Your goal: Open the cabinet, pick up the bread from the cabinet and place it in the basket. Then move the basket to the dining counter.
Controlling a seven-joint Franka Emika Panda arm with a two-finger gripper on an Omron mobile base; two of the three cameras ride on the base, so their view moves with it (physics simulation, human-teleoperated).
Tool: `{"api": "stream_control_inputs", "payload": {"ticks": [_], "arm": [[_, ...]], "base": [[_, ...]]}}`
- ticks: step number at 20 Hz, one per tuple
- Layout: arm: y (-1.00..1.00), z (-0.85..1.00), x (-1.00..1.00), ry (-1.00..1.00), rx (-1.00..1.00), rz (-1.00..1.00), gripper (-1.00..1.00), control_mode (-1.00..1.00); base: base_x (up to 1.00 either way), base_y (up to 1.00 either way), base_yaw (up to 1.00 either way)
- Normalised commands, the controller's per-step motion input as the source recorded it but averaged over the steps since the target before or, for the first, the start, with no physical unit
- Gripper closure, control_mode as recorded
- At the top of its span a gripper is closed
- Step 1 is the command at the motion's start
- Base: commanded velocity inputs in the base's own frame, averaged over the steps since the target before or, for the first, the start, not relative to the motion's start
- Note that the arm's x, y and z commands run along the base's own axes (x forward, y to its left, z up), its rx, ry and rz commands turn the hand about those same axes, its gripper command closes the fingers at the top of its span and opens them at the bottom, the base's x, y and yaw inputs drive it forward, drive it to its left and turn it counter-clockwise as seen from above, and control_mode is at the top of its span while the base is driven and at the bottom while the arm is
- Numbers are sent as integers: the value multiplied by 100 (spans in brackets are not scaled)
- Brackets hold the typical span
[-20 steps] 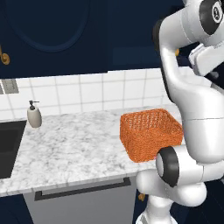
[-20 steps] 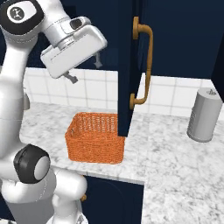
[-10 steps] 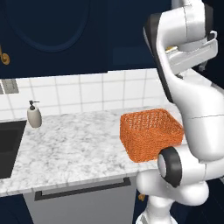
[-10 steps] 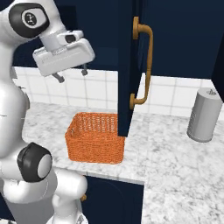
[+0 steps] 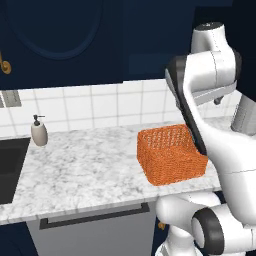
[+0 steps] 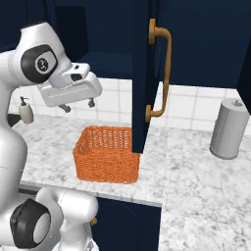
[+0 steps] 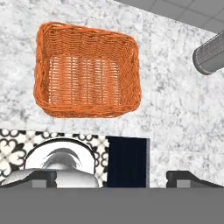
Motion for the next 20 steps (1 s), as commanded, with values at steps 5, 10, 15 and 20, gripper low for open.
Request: {"api": "stream_control_inputs", "payload": {"ticks": [5,10,15,20], "arm": [[-3,5,62,-29,2,-8,-100,-100],[-2,37,73,-28,2,-17,-100,-100],[-11,50,55,-26,4,-25,-100,-100],[-43,23,41,-25,11,-7,-100,-100]], "base": [[0,0,0],[0,0,0],[0,0,0],[0,0,0]]}}
